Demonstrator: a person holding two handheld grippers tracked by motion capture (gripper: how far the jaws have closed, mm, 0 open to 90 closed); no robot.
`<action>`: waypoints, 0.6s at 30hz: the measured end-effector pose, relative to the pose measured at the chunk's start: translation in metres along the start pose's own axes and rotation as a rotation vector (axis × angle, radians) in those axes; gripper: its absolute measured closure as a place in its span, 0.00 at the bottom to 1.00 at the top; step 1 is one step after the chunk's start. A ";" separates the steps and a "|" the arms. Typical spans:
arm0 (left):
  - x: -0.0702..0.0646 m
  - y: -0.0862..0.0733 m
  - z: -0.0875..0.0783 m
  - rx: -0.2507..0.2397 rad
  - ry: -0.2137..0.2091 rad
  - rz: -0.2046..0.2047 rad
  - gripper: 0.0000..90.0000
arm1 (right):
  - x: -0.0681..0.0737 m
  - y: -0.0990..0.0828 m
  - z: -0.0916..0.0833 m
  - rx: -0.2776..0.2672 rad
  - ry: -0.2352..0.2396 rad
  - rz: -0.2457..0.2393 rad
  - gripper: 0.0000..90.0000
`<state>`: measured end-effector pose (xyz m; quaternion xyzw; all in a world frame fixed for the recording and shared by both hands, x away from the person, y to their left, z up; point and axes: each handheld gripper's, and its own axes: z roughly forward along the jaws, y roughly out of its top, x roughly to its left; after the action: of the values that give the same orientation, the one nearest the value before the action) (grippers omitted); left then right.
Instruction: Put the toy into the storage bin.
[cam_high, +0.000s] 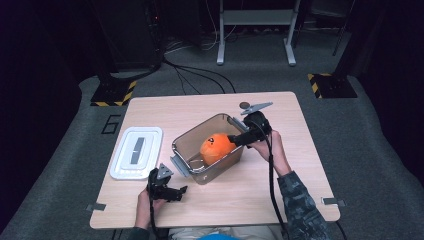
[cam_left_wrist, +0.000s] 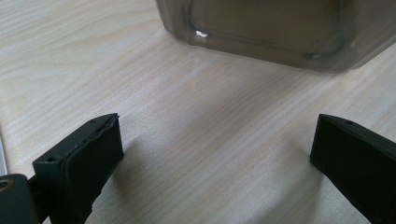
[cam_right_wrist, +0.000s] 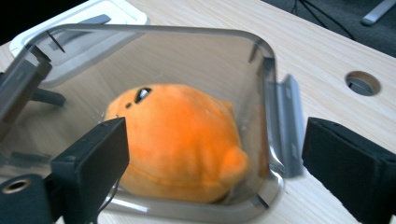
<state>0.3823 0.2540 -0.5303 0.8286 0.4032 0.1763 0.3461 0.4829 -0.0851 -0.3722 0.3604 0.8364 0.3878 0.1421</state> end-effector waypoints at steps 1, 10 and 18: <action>0.000 0.000 0.000 0.000 0.001 0.002 0.02 | -0.002 -0.003 -0.003 -0.005 -0.001 0.006 0.07; 0.000 0.000 0.000 -0.003 -0.002 0.000 0.02 | -0.023 -0.036 -0.027 -0.064 -0.037 0.056 0.04; 0.000 0.000 0.000 -0.003 -0.001 -0.001 0.02 | -0.034 -0.067 -0.044 -0.113 -0.104 0.097 0.04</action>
<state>0.3826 0.2540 -0.5306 0.8280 0.4031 0.1762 0.3477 0.4510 -0.1633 -0.3953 0.4116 0.7860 0.4217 0.1866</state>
